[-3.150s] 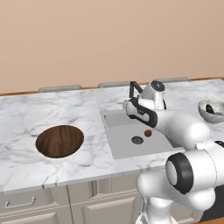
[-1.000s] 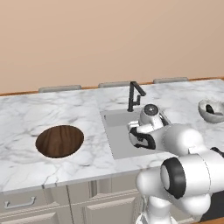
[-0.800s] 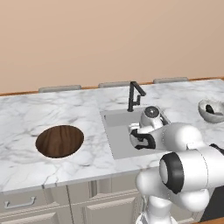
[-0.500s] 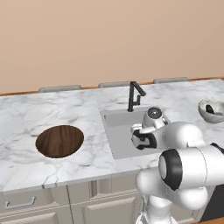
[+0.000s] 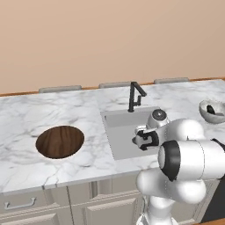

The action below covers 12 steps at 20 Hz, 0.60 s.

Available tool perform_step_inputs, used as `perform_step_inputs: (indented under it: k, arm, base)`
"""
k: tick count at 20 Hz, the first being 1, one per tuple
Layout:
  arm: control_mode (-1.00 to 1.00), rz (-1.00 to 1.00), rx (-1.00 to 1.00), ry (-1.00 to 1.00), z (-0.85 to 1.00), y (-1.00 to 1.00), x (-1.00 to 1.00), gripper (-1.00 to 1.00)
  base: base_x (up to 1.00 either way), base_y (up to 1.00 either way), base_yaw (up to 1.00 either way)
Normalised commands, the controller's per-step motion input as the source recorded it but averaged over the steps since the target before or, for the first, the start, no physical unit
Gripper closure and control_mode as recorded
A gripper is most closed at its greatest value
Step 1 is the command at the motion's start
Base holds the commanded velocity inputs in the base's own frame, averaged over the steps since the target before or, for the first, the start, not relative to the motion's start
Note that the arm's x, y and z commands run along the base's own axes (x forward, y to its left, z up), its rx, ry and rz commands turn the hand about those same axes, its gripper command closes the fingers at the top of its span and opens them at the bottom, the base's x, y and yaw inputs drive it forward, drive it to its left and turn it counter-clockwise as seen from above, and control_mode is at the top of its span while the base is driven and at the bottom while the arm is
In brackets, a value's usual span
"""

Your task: Pick the eggplants from the cabinet and place them in one bowl. Pick the pear from the sink and place it in the other bowl.

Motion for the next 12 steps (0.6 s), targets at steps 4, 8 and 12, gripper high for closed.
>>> perform_step_inputs:
  k: [4, 8, 12]
  arm:
    - [-1.0, 0.0, 0.0, 0.0, -0.07, -0.13, 0.1, -1.0]
    - [-1.0, 0.0, 0.0, 0.0, -0.05, -0.15, 0.15, -1.0]
    - [-1.0, 0.0, 0.0, 0.0, -0.04, -0.18, 0.16, -1.0]
  base:
    - [0.0, 0.0, 0.0]
    - [0.0, 0.0, 0.0]
    - [0.0, 0.0, 0.0]
